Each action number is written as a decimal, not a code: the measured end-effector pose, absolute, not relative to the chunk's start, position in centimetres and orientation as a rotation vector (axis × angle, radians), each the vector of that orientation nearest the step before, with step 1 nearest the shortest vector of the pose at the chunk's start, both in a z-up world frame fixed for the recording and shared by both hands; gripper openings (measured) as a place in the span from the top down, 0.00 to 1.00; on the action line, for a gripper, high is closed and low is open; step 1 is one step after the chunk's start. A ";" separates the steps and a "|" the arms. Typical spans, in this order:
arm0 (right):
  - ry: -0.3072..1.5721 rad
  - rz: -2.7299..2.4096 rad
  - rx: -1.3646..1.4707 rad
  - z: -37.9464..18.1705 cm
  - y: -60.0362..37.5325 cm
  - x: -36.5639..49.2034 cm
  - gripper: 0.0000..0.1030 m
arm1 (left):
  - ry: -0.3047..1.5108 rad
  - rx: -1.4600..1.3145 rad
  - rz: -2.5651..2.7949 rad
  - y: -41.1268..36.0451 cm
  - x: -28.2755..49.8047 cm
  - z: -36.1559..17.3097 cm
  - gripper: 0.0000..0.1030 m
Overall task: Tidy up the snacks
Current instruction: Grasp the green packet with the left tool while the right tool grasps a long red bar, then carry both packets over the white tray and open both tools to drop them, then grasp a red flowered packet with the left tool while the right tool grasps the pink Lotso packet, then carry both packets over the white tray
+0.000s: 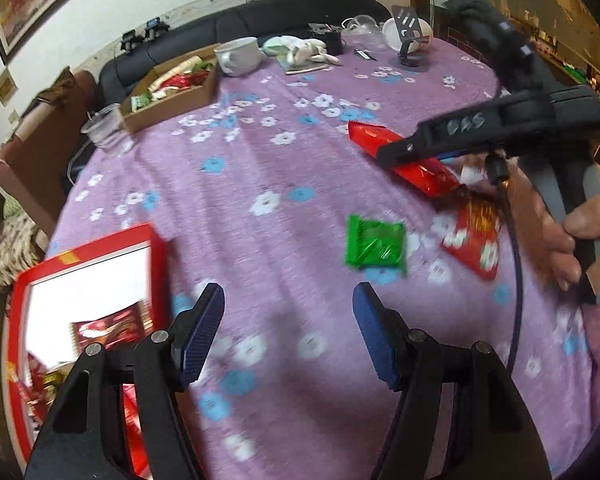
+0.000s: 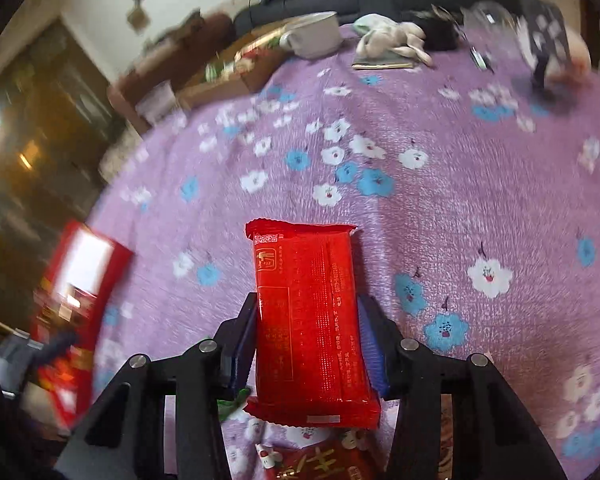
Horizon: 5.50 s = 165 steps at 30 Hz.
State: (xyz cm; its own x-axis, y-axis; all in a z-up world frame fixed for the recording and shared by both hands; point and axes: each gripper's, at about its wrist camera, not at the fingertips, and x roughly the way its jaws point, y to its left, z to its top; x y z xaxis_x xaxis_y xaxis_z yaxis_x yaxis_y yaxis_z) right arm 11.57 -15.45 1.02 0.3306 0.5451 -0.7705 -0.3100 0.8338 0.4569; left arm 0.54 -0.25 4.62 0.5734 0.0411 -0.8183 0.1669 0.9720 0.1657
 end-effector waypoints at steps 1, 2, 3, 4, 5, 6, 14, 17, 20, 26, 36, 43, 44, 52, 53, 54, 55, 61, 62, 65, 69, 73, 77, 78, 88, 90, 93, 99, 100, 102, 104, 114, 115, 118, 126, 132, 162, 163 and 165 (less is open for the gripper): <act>1.105 0.569 0.308 1.0 -16.4 11.8 0.54 | 0.976 0.219 -0.075 -0.7 1.1 4.4 0.36; 1.102 0.576 0.351 1.1 -17.1 12.0 0.54 | 0.984 0.204 -0.087 -1.0 1.4 4.3 0.36; 1.096 0.584 0.390 1.2 -17.8 12.1 0.54 | 0.992 0.188 -0.108 -1.3 1.8 4.1 0.36; 1.088 0.589 0.424 1.4 -18.4 12.2 0.54 | 1.003 0.181 -0.118 -1.8 2.2 3.8 0.36; 1.082 0.591 0.454 1.6 -19.0 12.5 0.54 | 1.010 0.183 -0.117 -2.2 2.4 3.6 0.36; 1.077 0.591 0.477 1.8 -19.4 12.6 0.54 | 1.013 0.184 -0.121 -2.5 2.5 3.5 0.36; 1.069 0.591 0.538 2.1 -20.0 12.6 0.54 | 1.026 0.173 -0.137 -3.5 4.3 1.9 0.36; 1.072 0.591 0.547 2.0 -20.1 12.7 0.54 | 1.026 0.177 -0.150 -3.7 4.6 1.4 0.37; 1.071 0.587 0.547 1.8 -20.2 12.7 0.54 | 1.008 0.163 -0.194 -3.8 4.5 1.4 0.54; 1.075 0.589 0.540 1.7 -19.8 12.6 0.54 | 0.984 0.163 -0.226 -4.1 4.7 1.6 0.67; 1.061 0.605 0.534 2.0 -19.3 12.5 0.54 | 0.944 0.141 -0.204 -3.3 4.2 2.2 0.71; 1.047 0.662 0.545 2.5 -18.5 11.9 0.54 | 0.893 0.137 -0.179 -2.3 2.6 3.9 0.71; 1.044 0.672 0.547 2.6 -18.4 11.8 0.54 | 0.885 0.137 -0.176 -2.1 2.2 4.2 0.71; 1.021 0.725 0.536 3.7 -16.2 10.4 0.54 | 0.826 0.126 -0.139 0.8 -0.7 6.3 0.70; 1.018 0.728 0.534 3.9 -15.9 10.1 0.54 | 0.820 0.121 -0.131 1.4 -1.0 6.5 0.70; 1.016 0.731 0.534 4.0 -15.5 9.8 0.54 | 0.812 0.115 -0.122 2.0 -1.3 6.8 0.70; 1.017 0.738 0.533 4.1 -14.9 9.5 0.54 | 0.802 0.109 -0.112 2.7 -1.6 7.0 0.70; 1.023 0.784 0.513 4.7 -10.4 7.9 0.54 | 0.752 0.076 -0.043 7.1 -3.3 8.1 0.70; 1.024 0.798 0.513 4.8 -9.4 7.7 0.54 | 0.746 0.067 -0.031 7.8 -3.5 8.1 0.70; 1.035 0.846 0.512 4.9 -6.2 6.9 0.54 | 0.730 0.042 0.011 10.2 -4.2 8.3 0.70; 1.054 0.900 0.502 4.8 -2.3 5.8 0.54 | 0.716 0.002 0.063 13.3 -5.3 8.3 0.70; 1.073 0.931 0.491 4.4 0.6 4.7 0.54 | 0.709 -0.032 0.109 15.8 -6.1 8.0 0.70; 1.065 0.975 0.530 4.3 2.1 3.4 0.55 | 0.701 -0.051 0.146 17.6 -6.9 7.5 0.70; 1.060 0.984 0.530 4.4 2.5 3.1 0.55 | 0.702 -0.057 0.151 18.0 -7.0 7.4 0.70; 1.027 0.971 0.590 4.0 2.5 2.5 0.52 | 0.737 -0.073 0.248 20.9 -8.1 6.0 0.53; 1.032 0.939 0.625 3.6 1.3 2.9 0.52 | 0.735 -0.076 0.269 21.1 -8.3 5.8 0.46; 1.007 0.898 0.645 3.8 -0.7 3.3 0.52 | 0.731 -0.071 0.281 21.0 -8.4 6.0 0.46; 0.921 0.781 0.678 5.0 -8.0 3.7 0.48 | 0.699 -0.015 0.233 17.9 -8.2 7.0 0.38; 0.902 0.748 0.690 5.0 -10.1 3.7 0.47 | 0.691 0.001 0.218 17.1 -8.2 7.2 0.36; 0.882 0.698 0.702 5.0 -13.2 3.8 0.45 | 0.677 0.039 0.171 15.0 -8.1 7.7 0.36; 0.855 0.621 0.717 4.8 -17.3 3.6 0.44 | 0.674 0.072 0.112 12.7 -7.7 8.0 0.34; 0.892 0.379 0.586 3.3 -26.8 3.7 0.38 | 0.744 0.211 -0.138 2.1 -4.6 7.3 0.25; 0.898 0.376 0.572 3.2 -27.1 3.5 0.38 | 0.754 0.225 -0.158 1.0 -4.1 7.1 0.25; 0.922 0.374 0.541 2.4 -26.9 4.1 0.38 | 0.775 0.256 -0.217 -1.6 -3.2 6.6 0.25; 0.977 0.368 0.427 1.3 -24.7 4.4 0.37 | 0.810 0.352 -0.337 -7.2 -0.8 5.0 0.25; 1.007 0.344 0.344 0.8 -23.8 4.6 0.38 | 0.832 0.385 -0.426 -9.3 0.2 4.0 0.25; 0.929 0.402 0.430 2.1 -25.0 4.1 0.62 | 0.829 0.263 -0.420 -7.1 1.9 3.9 0.57; 0.911 0.415 0.433 2.5 -24.8 3.9 0.62 | 0.813 0.262 -0.391 -6.4 1.6 4.5 0.57; 0.899 0.418 0.430 3.0 -24.3 3.7 0.62 | 0.790 0.246 -0.357 -5.1 1.0 5.3 0.57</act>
